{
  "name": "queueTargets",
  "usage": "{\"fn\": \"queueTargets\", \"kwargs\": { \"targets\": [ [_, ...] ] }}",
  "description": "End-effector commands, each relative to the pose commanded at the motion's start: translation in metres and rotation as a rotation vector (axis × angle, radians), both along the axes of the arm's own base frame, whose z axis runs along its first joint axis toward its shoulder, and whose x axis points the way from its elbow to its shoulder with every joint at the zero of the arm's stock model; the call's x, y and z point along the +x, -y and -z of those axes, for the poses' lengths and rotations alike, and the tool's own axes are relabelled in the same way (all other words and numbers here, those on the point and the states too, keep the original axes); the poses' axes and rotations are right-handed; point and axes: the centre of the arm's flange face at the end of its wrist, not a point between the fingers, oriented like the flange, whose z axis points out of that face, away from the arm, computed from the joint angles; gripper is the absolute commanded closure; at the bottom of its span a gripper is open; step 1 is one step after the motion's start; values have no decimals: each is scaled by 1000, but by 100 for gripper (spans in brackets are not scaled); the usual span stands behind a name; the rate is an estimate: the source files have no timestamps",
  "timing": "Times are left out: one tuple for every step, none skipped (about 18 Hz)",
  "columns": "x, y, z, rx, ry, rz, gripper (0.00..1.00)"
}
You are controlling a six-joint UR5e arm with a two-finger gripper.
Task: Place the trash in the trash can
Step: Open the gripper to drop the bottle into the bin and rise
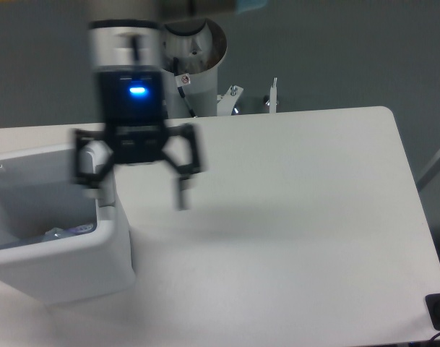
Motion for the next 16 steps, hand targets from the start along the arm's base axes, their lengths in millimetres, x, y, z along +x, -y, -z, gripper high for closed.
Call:
{"fn": "queueTargets", "kwargs": {
  "targets": [
    [-17,17,6,-54,-37,16,0],
    [-39,45,15,-168,-87,48,0],
    [-49,64,23,-253,-110,78,0],
    [-54,81,26,-336,-137,124,0],
    [-57,99,26,-417,-164,177,0],
    [-61,119,26,-490,-172,224,0],
    [-69,137,30,-553,-163,268,0],
    [-72,153,30,-603,-159,309,0],
    [-71,165,29,-643,-158,349,0],
    [-70,179,27,-680,-153,389,0],
    [-73,194,26,-720,-139,434,0],
    [-73,208,26,-761,-125,496,0],
    [-75,219,26,-800,-124,563,0],
    [-76,231,24,-838,-141,634,0],
    [-77,238,23,-847,-139,641,0],
    [-76,242,24,-850,-130,649,0]
  ]
}}
